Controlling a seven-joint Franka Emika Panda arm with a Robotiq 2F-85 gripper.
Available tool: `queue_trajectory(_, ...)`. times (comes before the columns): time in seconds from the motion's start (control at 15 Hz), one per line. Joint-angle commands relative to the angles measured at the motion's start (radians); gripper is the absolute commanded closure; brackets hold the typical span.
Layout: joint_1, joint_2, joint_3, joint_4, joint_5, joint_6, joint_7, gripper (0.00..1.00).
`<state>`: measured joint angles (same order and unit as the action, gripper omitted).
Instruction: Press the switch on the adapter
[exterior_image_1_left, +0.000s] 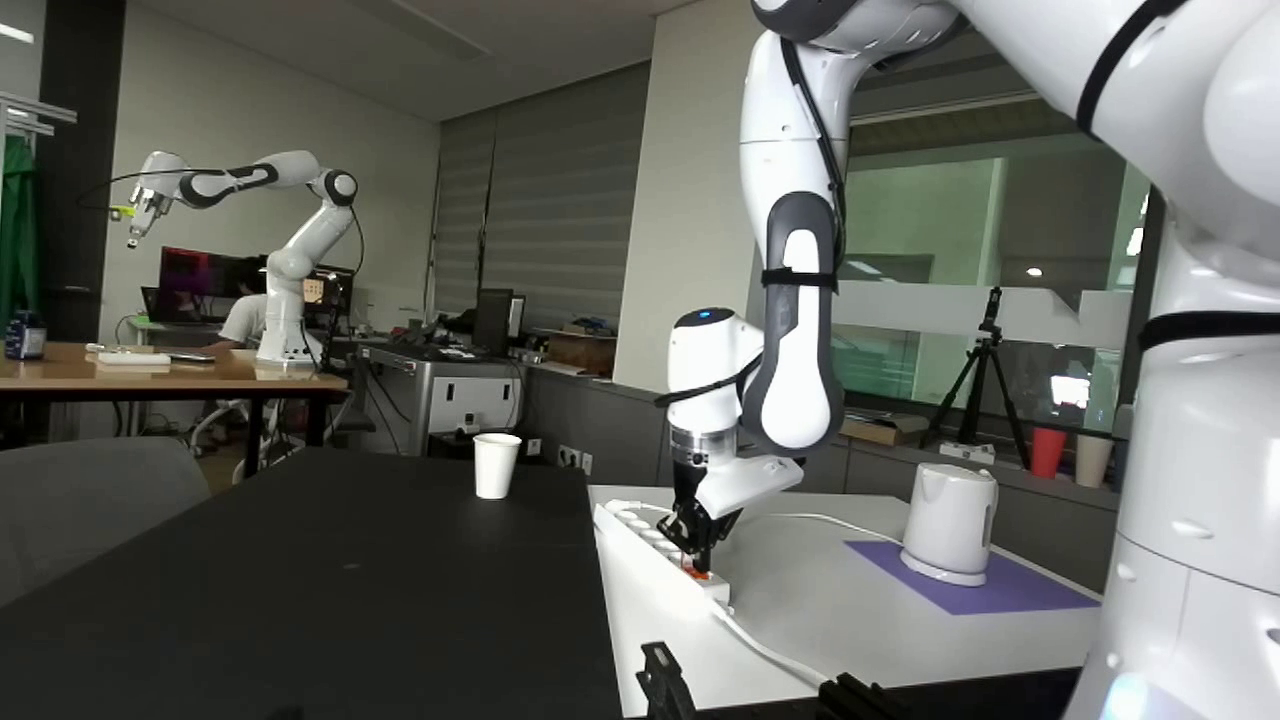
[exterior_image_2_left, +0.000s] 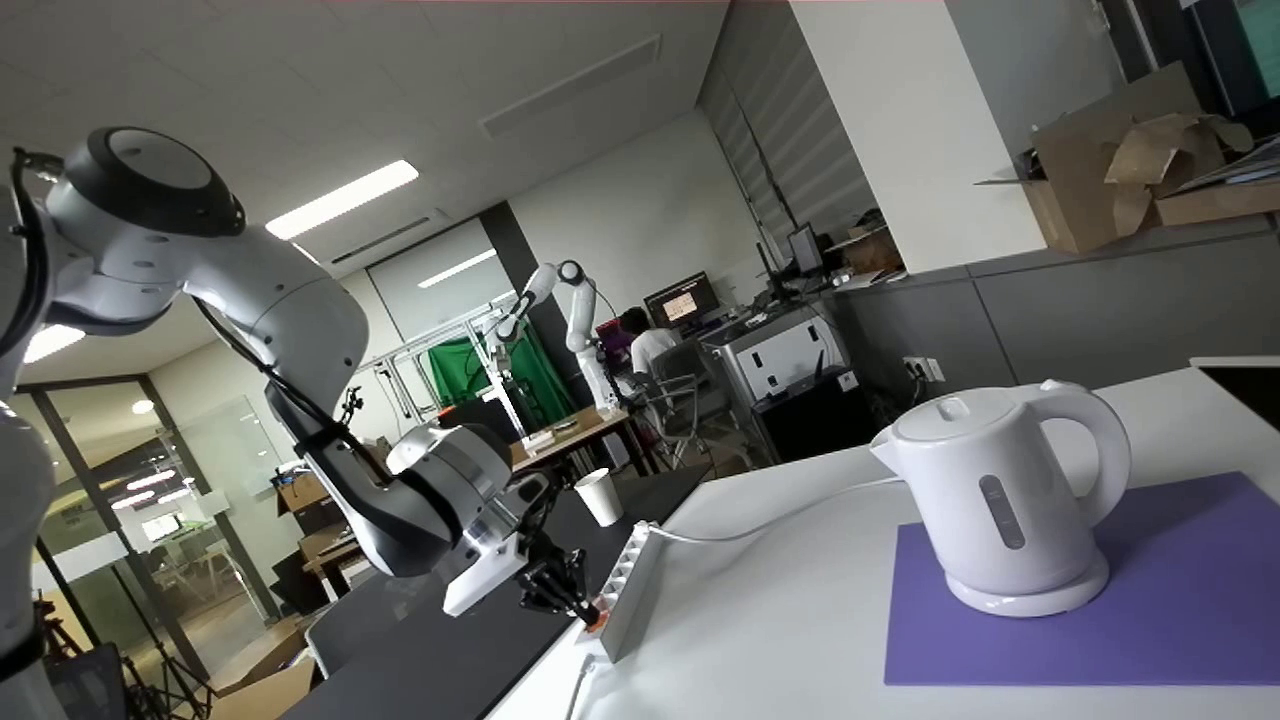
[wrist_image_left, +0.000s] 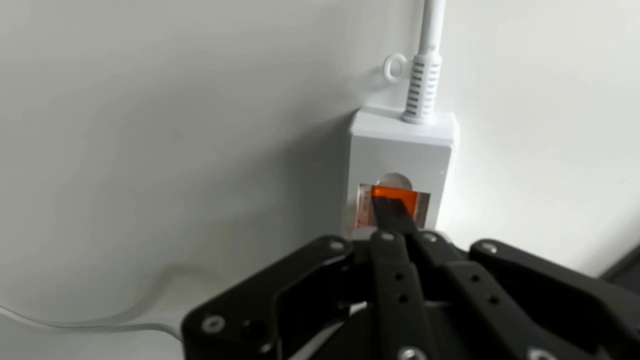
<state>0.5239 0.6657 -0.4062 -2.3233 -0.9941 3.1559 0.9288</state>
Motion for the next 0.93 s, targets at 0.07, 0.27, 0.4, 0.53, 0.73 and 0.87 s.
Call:
queue_trajectory(0.07, 0.019, 0.041, -0.028, 0.029, 0.011, 0.037, 0.028, 1.00)
queue_trajectory(0.27, 0.003, 0.049, -0.012, 0.029, 0.028, 0.040, 0.017, 1.00)
queue_trajectory(0.4, -0.020, 0.049, 0.010, 0.026, 0.037, 0.036, 0.005, 1.00)
queue_trajectory(0.53, -0.058, 0.048, 0.045, 0.022, 0.055, 0.030, -0.016, 1.00)
queue_trajectory(0.73, -0.166, 0.049, 0.125, 0.016, 0.080, 0.033, -0.063, 1.00)
queue_trajectory(0.87, -0.294, 0.051, 0.216, 0.012, 0.101, 0.045, -0.124, 1.00)
